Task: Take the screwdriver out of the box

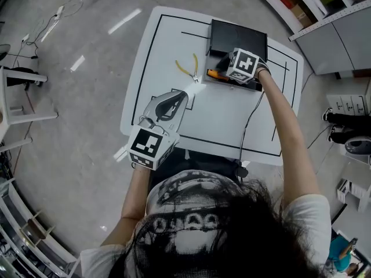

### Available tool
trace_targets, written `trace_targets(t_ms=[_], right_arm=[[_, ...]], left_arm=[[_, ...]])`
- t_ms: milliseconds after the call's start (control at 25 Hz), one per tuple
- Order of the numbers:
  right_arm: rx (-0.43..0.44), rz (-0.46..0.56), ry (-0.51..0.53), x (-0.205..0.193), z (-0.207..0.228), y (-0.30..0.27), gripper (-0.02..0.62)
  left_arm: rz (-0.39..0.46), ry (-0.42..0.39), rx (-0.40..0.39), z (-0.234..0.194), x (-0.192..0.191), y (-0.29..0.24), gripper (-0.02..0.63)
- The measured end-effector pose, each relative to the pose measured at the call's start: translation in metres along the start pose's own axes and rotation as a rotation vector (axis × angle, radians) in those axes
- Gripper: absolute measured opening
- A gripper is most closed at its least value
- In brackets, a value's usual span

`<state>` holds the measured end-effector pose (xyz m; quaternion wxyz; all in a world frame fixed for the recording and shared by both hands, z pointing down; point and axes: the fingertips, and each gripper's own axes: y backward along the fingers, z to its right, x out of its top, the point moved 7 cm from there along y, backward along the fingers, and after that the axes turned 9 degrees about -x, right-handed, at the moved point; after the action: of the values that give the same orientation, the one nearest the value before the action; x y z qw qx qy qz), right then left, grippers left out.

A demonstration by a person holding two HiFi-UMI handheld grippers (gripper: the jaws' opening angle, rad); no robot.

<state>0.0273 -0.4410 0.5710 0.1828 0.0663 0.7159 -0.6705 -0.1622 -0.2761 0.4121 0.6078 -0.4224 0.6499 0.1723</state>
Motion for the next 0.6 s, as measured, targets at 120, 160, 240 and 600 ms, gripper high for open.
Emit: trace_targets(t_ms=[120, 160, 240, 600], right_arm=[[-0.054, 0.032, -0.055, 0.001, 0.009, 0.008, 0.108], [-0.034, 0.035, -0.072, 0.002, 0.008, 0.008, 0.132], [0.009, 0.010, -0.076, 0.003, 0.000, 0.003, 0.189], [0.046, -0.094, 0.014, 0.006, -0.017, -0.021, 0.121]], left_arm=[[-0.004, 0.006, -0.008, -0.009, 0.000, 0.000, 0.000], [-0.005, 0.009, -0.012, -0.011, 0.000, -0.001, 0.000], [-0.007, 0.013, -0.021, -0.015, 0.000, -0.002, 0.000], [-0.009, 0.021, -0.038, -0.035, 0.000, 0.004, 0.000]])
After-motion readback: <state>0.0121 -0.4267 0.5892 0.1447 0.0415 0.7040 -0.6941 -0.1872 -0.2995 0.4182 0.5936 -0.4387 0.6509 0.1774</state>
